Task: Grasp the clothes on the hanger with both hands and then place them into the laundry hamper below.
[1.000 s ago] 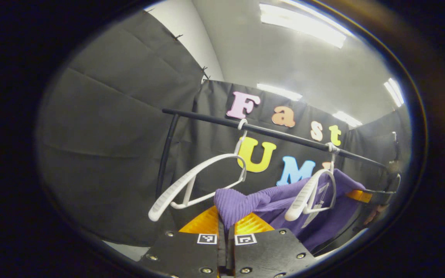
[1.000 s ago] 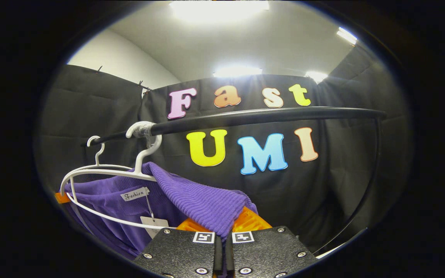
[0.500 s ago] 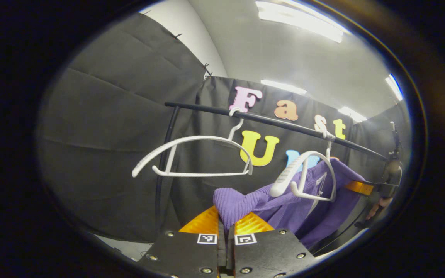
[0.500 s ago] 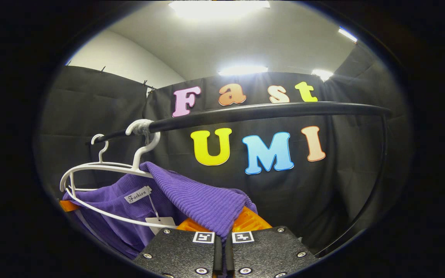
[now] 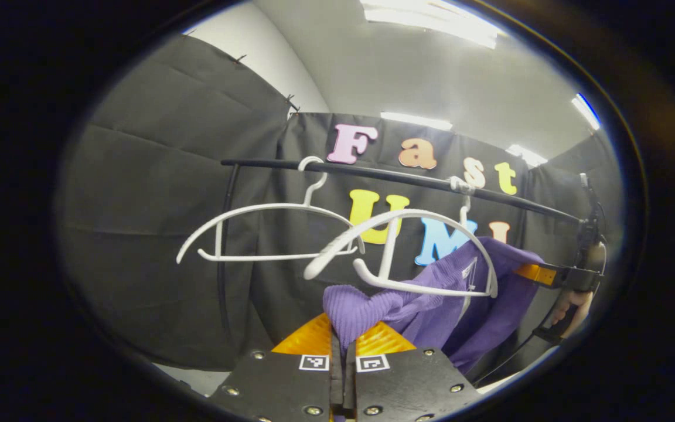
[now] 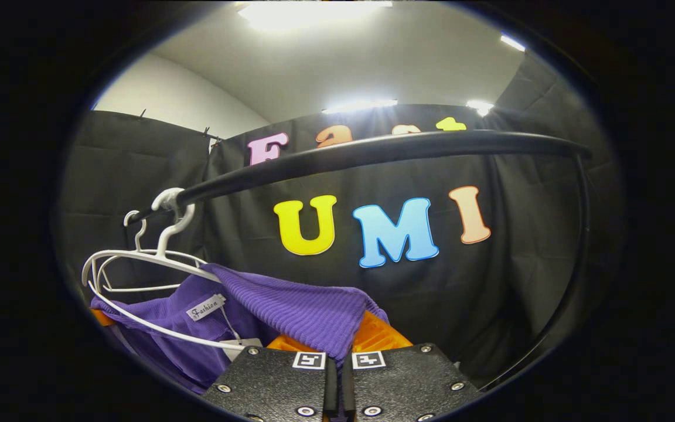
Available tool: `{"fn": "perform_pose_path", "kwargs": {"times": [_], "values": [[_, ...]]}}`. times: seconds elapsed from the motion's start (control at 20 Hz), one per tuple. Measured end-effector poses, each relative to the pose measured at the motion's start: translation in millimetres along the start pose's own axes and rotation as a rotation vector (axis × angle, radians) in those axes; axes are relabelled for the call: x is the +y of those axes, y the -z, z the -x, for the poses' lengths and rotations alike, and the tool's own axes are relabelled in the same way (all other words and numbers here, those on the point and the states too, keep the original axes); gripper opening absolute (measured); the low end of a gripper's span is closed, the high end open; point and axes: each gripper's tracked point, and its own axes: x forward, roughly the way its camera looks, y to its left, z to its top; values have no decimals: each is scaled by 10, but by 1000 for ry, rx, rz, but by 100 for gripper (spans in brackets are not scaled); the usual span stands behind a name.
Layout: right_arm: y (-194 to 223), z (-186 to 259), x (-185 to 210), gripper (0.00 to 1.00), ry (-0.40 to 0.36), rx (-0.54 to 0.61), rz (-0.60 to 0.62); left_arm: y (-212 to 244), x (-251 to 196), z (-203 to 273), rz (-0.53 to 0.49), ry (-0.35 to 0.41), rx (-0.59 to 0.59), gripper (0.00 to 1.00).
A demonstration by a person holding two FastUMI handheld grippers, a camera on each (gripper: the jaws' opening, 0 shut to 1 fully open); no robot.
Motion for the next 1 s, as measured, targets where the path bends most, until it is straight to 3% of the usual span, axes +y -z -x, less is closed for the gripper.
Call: {"fn": "perform_pose_path", "kwargs": {"times": [0.4,0.45,0.5,0.55,0.65,0.7,0.75,0.8,1.0], "values": [[69,-135,-624,2,50,1,-27,112,-585,-318,-34,4,26,2],[127,-122,-662,2,46,9,-26,142,-659,-349,-32,3,31,2],[188,-112,-694,2,43,21,-19,163,-718,-371,-29,2,34,8],[242,-96,-723,2,37,31,-13,184,-762,-401,-27,1,38,2],[329,-58,-777,2,22,44,-1,248,-858,-422,-29,-2,44,2],[369,-41,-805,3,17,49,6,276,-909,-425,-31,-6,46,8],[394,-28,-824,2,7,53,8,301,-969,-442,-33,-11,47,8],[421,-5,-839,2,-4,56,9,328,-1022,-451,-33,-14,49,1],[576,37,-1029,2,-12,86,14,471,-1198,-421,-21,-24,69,1]]}}
